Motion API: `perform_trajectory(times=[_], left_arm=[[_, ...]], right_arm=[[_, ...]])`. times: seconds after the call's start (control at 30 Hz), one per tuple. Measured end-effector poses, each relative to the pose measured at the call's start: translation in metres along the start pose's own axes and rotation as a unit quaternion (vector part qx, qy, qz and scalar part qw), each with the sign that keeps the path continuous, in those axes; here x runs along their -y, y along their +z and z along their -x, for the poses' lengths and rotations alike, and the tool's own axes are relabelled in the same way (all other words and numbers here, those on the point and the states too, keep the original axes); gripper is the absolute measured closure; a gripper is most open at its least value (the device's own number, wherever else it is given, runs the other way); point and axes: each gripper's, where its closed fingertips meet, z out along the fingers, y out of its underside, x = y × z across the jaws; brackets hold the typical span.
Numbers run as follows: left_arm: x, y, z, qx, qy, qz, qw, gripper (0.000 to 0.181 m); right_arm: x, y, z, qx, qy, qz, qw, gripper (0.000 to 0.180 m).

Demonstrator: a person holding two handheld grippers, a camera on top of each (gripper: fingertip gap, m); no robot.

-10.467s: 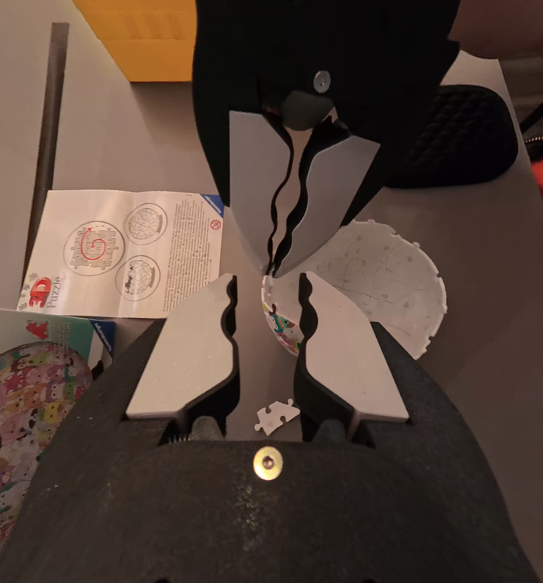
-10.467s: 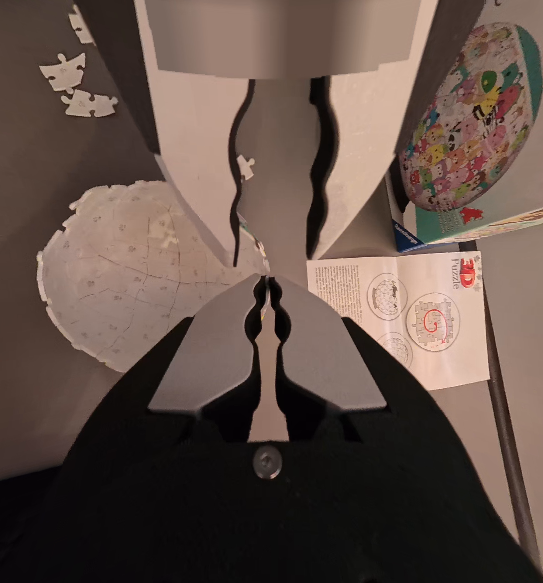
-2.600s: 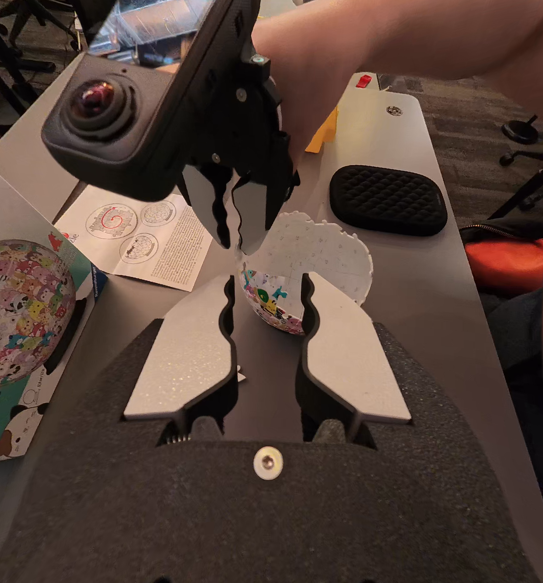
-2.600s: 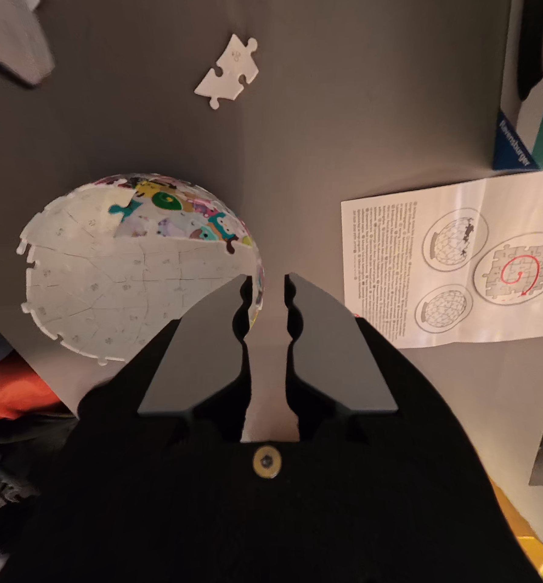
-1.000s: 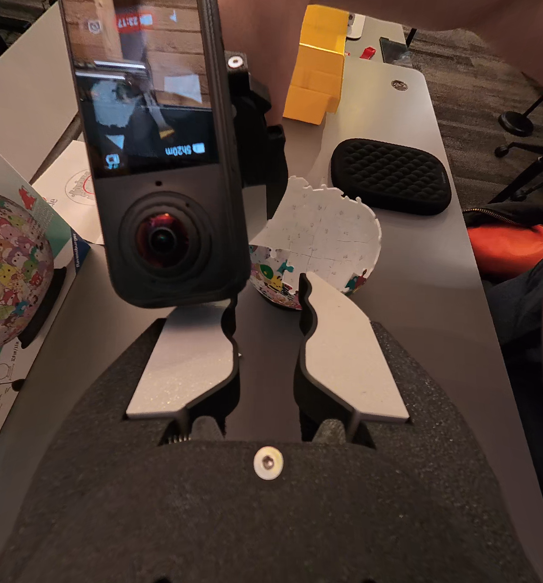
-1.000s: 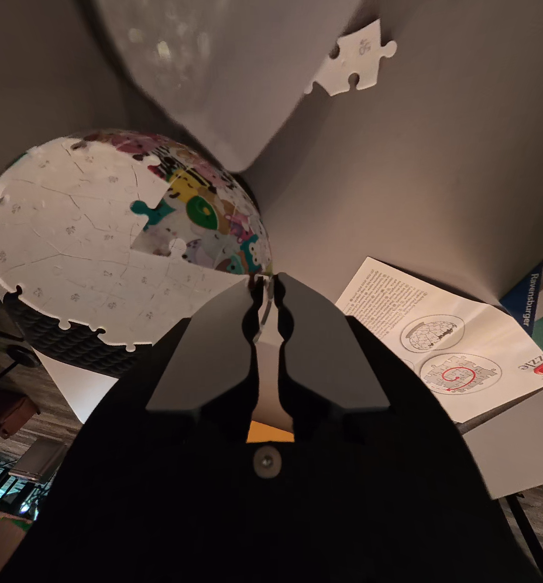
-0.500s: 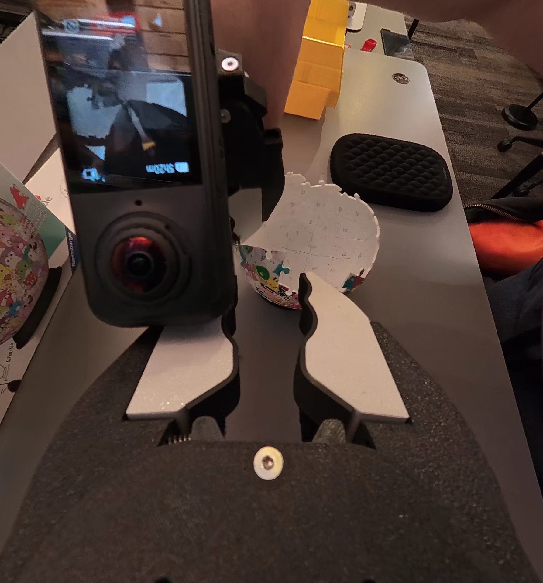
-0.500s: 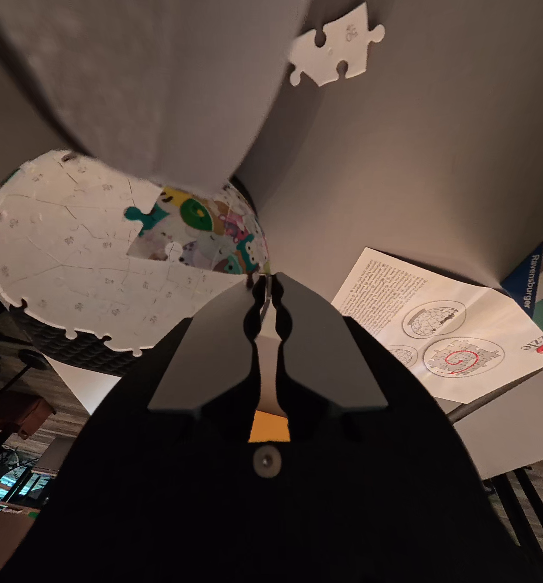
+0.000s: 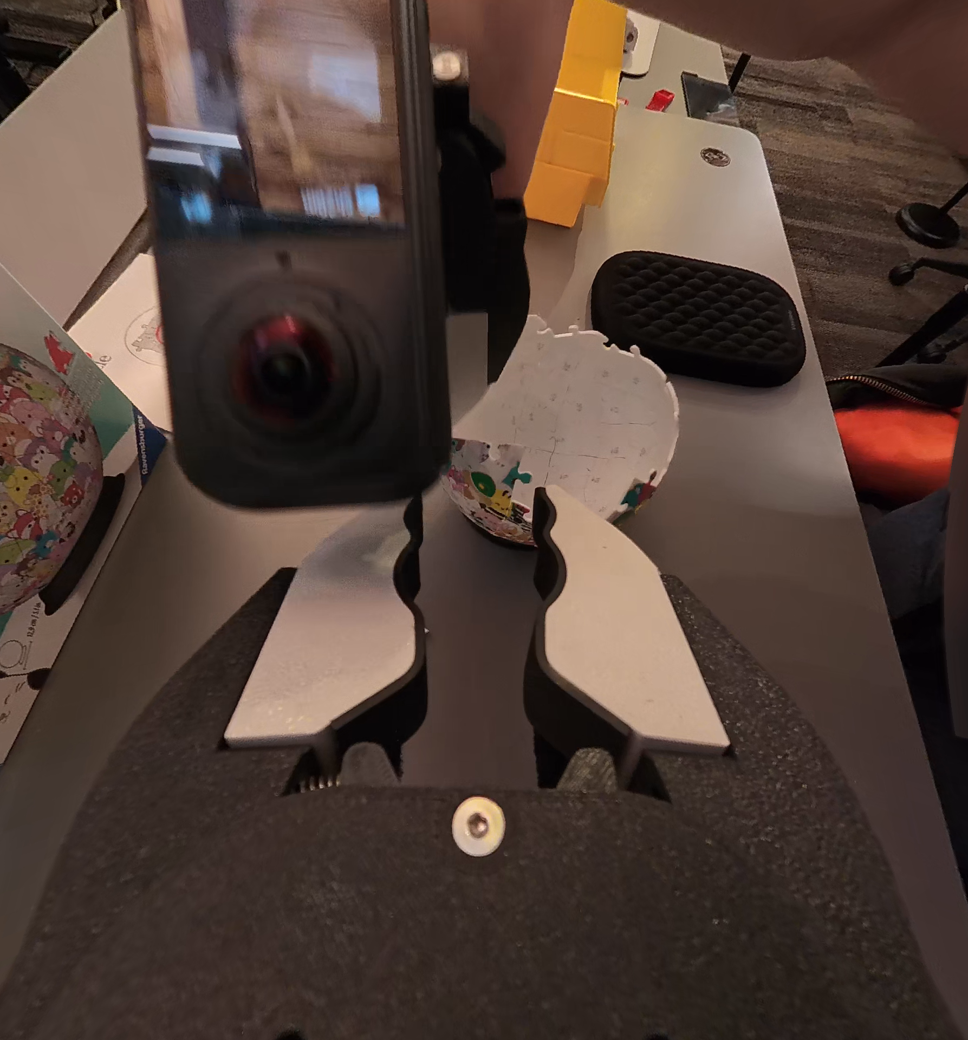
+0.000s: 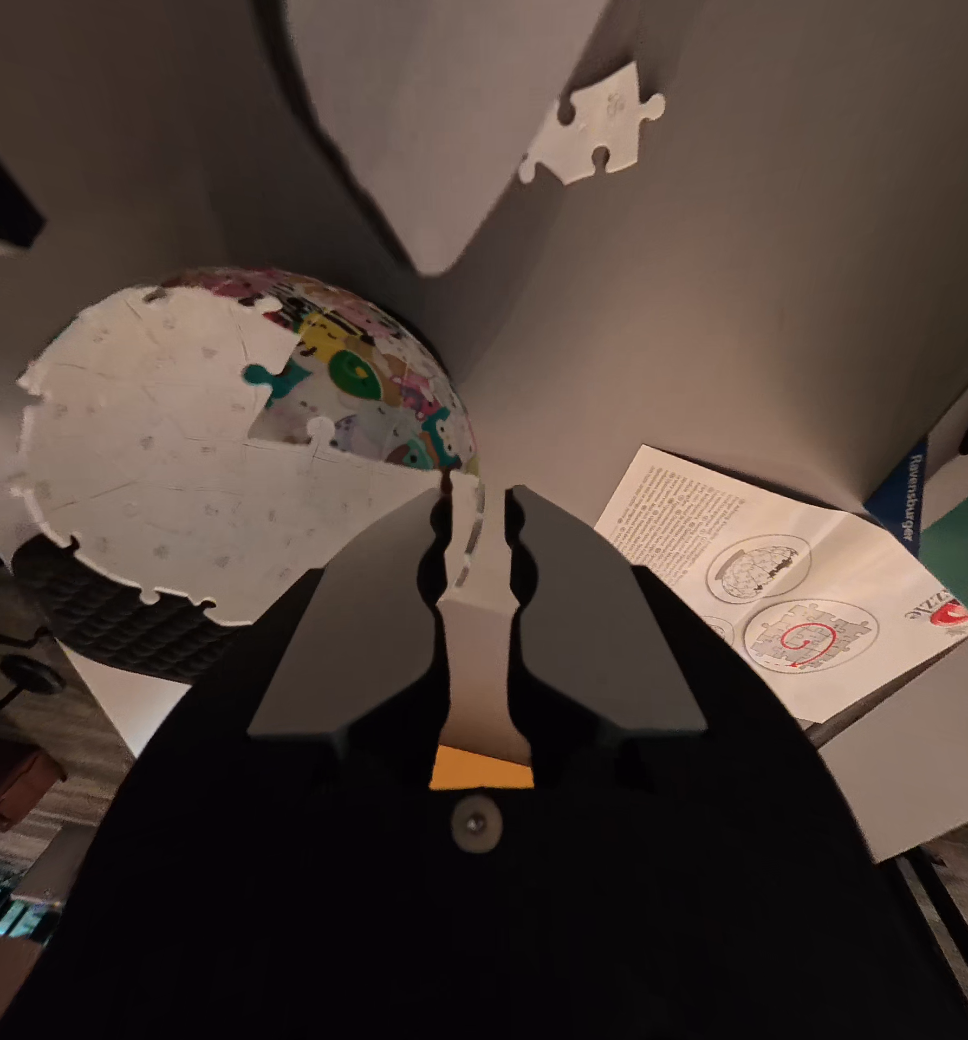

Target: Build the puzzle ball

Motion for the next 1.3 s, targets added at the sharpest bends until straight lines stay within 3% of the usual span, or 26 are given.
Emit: perform_trajectory(times=[0.23,0.57,0.9,1.3], left_arm=[[0.006,-0.006,0.000,0.006,0.000,-0.013,1.000,0.143],[0.000,-0.006,0.000,0.008,-0.005,-0.008,1.000,0.143],[-0.030,0.008,0.013,0.042,-0.040,0.027,0.998,0.142],[-0.024,0.031,0.000,0.024,-0.059,-0.040,0.997,0.137]], right_arm=[[0.002,-0.034,-0.005,-0.030,0.014,-0.061,0.998,0.153],[-0.015,-0.025,-0.002,-0.021,0.122,-0.082,0.989,0.152],[-0.014,-0.022,-0.001,-0.035,0.113,-0.097,0.988,0.157],[-0.007,-0.032,0.000,-0.069,0.115,-0.195,0.972,0.161]])
